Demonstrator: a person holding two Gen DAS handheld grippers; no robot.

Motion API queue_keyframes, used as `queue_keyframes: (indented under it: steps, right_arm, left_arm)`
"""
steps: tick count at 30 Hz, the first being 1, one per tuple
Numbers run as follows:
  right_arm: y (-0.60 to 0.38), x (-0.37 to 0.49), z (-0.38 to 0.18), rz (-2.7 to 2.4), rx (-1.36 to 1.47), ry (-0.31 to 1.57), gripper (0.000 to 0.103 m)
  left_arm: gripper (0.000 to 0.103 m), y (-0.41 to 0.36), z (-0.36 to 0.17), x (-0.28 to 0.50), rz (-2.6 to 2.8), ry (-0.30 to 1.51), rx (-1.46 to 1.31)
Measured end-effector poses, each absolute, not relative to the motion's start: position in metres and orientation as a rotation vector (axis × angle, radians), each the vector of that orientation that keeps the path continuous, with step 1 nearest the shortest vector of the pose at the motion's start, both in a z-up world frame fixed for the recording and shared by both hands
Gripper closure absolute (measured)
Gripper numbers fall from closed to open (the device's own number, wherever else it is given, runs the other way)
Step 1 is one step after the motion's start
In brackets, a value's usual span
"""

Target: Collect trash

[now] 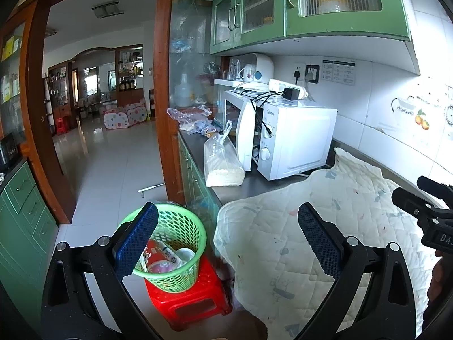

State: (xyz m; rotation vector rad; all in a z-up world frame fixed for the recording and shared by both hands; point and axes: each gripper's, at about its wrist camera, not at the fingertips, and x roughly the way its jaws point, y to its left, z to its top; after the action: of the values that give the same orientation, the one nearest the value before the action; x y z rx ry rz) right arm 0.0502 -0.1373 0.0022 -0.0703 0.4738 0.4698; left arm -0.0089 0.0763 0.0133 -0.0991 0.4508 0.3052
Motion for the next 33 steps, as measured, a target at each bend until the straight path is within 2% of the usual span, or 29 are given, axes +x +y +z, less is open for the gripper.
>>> queue_keyframes:
  steps: [33]
  right_arm:
    - [-0.142, 0.045, -0.006, 0.475, -0.063, 0.48, 0.008]
  left_arm:
    - [0.005, 0.058, 0.007, -0.003, 0.291, 0.457, -0.077]
